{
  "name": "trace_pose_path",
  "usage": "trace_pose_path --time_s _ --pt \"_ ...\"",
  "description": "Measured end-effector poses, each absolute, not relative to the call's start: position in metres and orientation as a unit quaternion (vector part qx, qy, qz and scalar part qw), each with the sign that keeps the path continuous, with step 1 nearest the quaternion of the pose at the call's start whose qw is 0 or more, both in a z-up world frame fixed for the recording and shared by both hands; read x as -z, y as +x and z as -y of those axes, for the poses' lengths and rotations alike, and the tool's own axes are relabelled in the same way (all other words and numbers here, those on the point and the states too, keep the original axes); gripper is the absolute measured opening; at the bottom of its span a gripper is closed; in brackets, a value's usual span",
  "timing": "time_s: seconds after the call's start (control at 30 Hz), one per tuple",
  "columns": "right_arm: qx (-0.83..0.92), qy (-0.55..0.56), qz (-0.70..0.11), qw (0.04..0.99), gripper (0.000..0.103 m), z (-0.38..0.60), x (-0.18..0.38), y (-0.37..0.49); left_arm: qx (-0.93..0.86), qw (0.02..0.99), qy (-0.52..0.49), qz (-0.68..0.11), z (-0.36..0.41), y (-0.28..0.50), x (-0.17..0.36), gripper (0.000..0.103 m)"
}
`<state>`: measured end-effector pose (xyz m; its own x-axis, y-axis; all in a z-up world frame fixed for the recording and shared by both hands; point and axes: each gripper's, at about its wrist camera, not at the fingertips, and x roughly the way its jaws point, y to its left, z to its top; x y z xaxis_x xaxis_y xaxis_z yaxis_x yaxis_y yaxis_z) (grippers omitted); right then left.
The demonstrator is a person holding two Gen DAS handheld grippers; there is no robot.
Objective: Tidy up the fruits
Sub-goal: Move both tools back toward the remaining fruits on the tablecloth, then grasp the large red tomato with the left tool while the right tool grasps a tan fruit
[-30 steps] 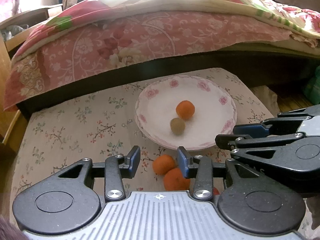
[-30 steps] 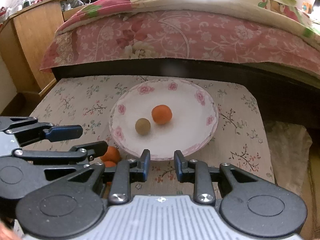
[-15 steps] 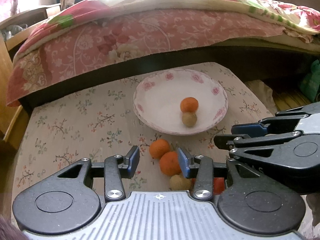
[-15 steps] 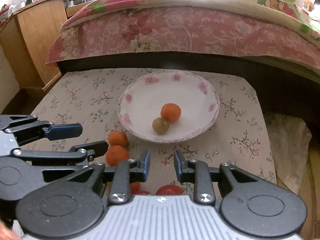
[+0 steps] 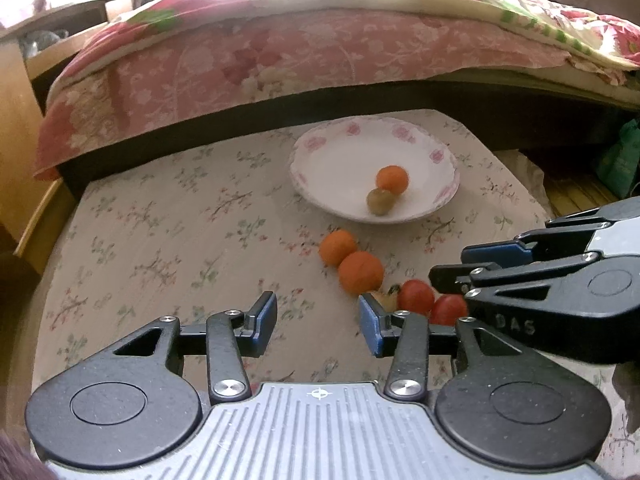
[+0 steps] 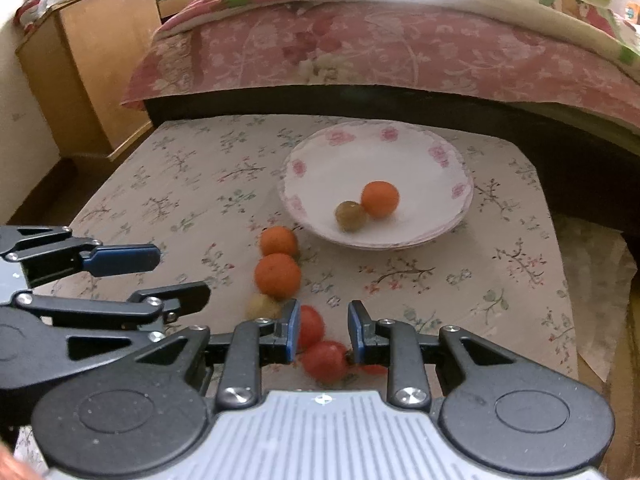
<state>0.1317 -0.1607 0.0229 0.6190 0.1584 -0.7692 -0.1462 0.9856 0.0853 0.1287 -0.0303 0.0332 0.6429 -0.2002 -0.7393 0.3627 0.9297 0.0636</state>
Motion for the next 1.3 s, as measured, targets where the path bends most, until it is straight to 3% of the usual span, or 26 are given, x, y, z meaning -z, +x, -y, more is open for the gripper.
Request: trace_pose_path --time_s 0.7,1.3 --pt "-0.239 -0.052 -0.448 0.860 0.027 0.097 0.002 0.101 0.126 0.892 0.078 -0.427 -0.040 0.101 -0.018 0.055" --pt "-0.269 -0.089 -0.434 0.855 0.027 0.078 0.017 0.113 0.142 0.891 0.089 -0.422 -0.041 0.104 -0.017 0.059"
